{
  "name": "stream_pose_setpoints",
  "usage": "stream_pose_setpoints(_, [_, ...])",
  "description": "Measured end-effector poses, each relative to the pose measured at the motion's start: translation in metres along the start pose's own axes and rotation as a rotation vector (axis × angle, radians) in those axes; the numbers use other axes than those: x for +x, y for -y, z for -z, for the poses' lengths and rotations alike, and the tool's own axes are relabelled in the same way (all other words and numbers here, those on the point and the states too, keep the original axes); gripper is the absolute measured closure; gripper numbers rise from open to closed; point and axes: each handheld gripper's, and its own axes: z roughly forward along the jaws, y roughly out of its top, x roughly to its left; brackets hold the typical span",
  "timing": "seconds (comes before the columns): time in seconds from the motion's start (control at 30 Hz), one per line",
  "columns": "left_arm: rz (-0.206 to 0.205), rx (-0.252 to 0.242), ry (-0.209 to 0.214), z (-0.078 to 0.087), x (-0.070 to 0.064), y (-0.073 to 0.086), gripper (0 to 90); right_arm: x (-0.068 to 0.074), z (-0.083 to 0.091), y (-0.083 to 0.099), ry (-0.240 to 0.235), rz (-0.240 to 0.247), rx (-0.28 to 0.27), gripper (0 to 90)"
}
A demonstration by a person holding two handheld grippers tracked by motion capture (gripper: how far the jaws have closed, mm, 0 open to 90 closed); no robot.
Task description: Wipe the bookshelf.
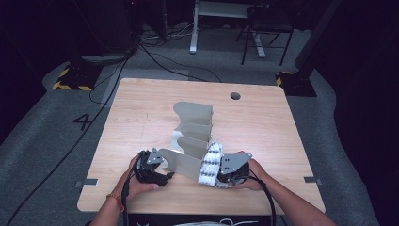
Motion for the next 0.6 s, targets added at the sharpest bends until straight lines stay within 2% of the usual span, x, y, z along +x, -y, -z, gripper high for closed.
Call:
stream_pose_setpoints(0.07, [0.002,0.001,0.002,0.000,0.000,0.000,14.8,-0.006,-0.006,0.009,-0.009,-0.038,0.017,76.0])
stream_pose_setpoints(0.13, [0.000,0.000,0.000,0.000,0.000,0.000,14.8,-0.011,-0.002,0.010,0.014,-0.045,0.006,76.1])
stream_pose_setpoints(0.23, [0.004,-0.001,0.002,0.000,0.000,0.000,14.8,-0.021,0.016,0.008,0.049,-0.081,-0.082,76.3])
stream_pose_setpoints(0.33, [0.006,-0.001,0.003,0.000,0.000,0.000,14.8,-0.030,0.033,0.007,0.137,-0.103,-0.161,76.3])
stream_pose_setpoints(0.43, [0.009,-0.001,0.000,0.000,-0.001,0.000,14.8,-0.041,0.044,0.010,0.226,-0.152,-0.216,76.3])
stream_pose_setpoints(0.47, [0.009,0.000,-0.001,0.000,-0.001,0.000,14.8,-0.048,0.045,0.013,0.257,-0.190,-0.233,76.3])
stream_pose_setpoints(0.53, [0.006,0.002,-0.001,0.000,0.000,-0.001,14.8,-0.054,0.042,0.016,0.263,-0.224,-0.230,76.2])
stream_pose_setpoints(0.6, [0.004,0.003,-0.001,0.000,0.000,-0.001,14.8,-0.059,0.029,0.020,0.281,-0.212,-0.164,76.2])
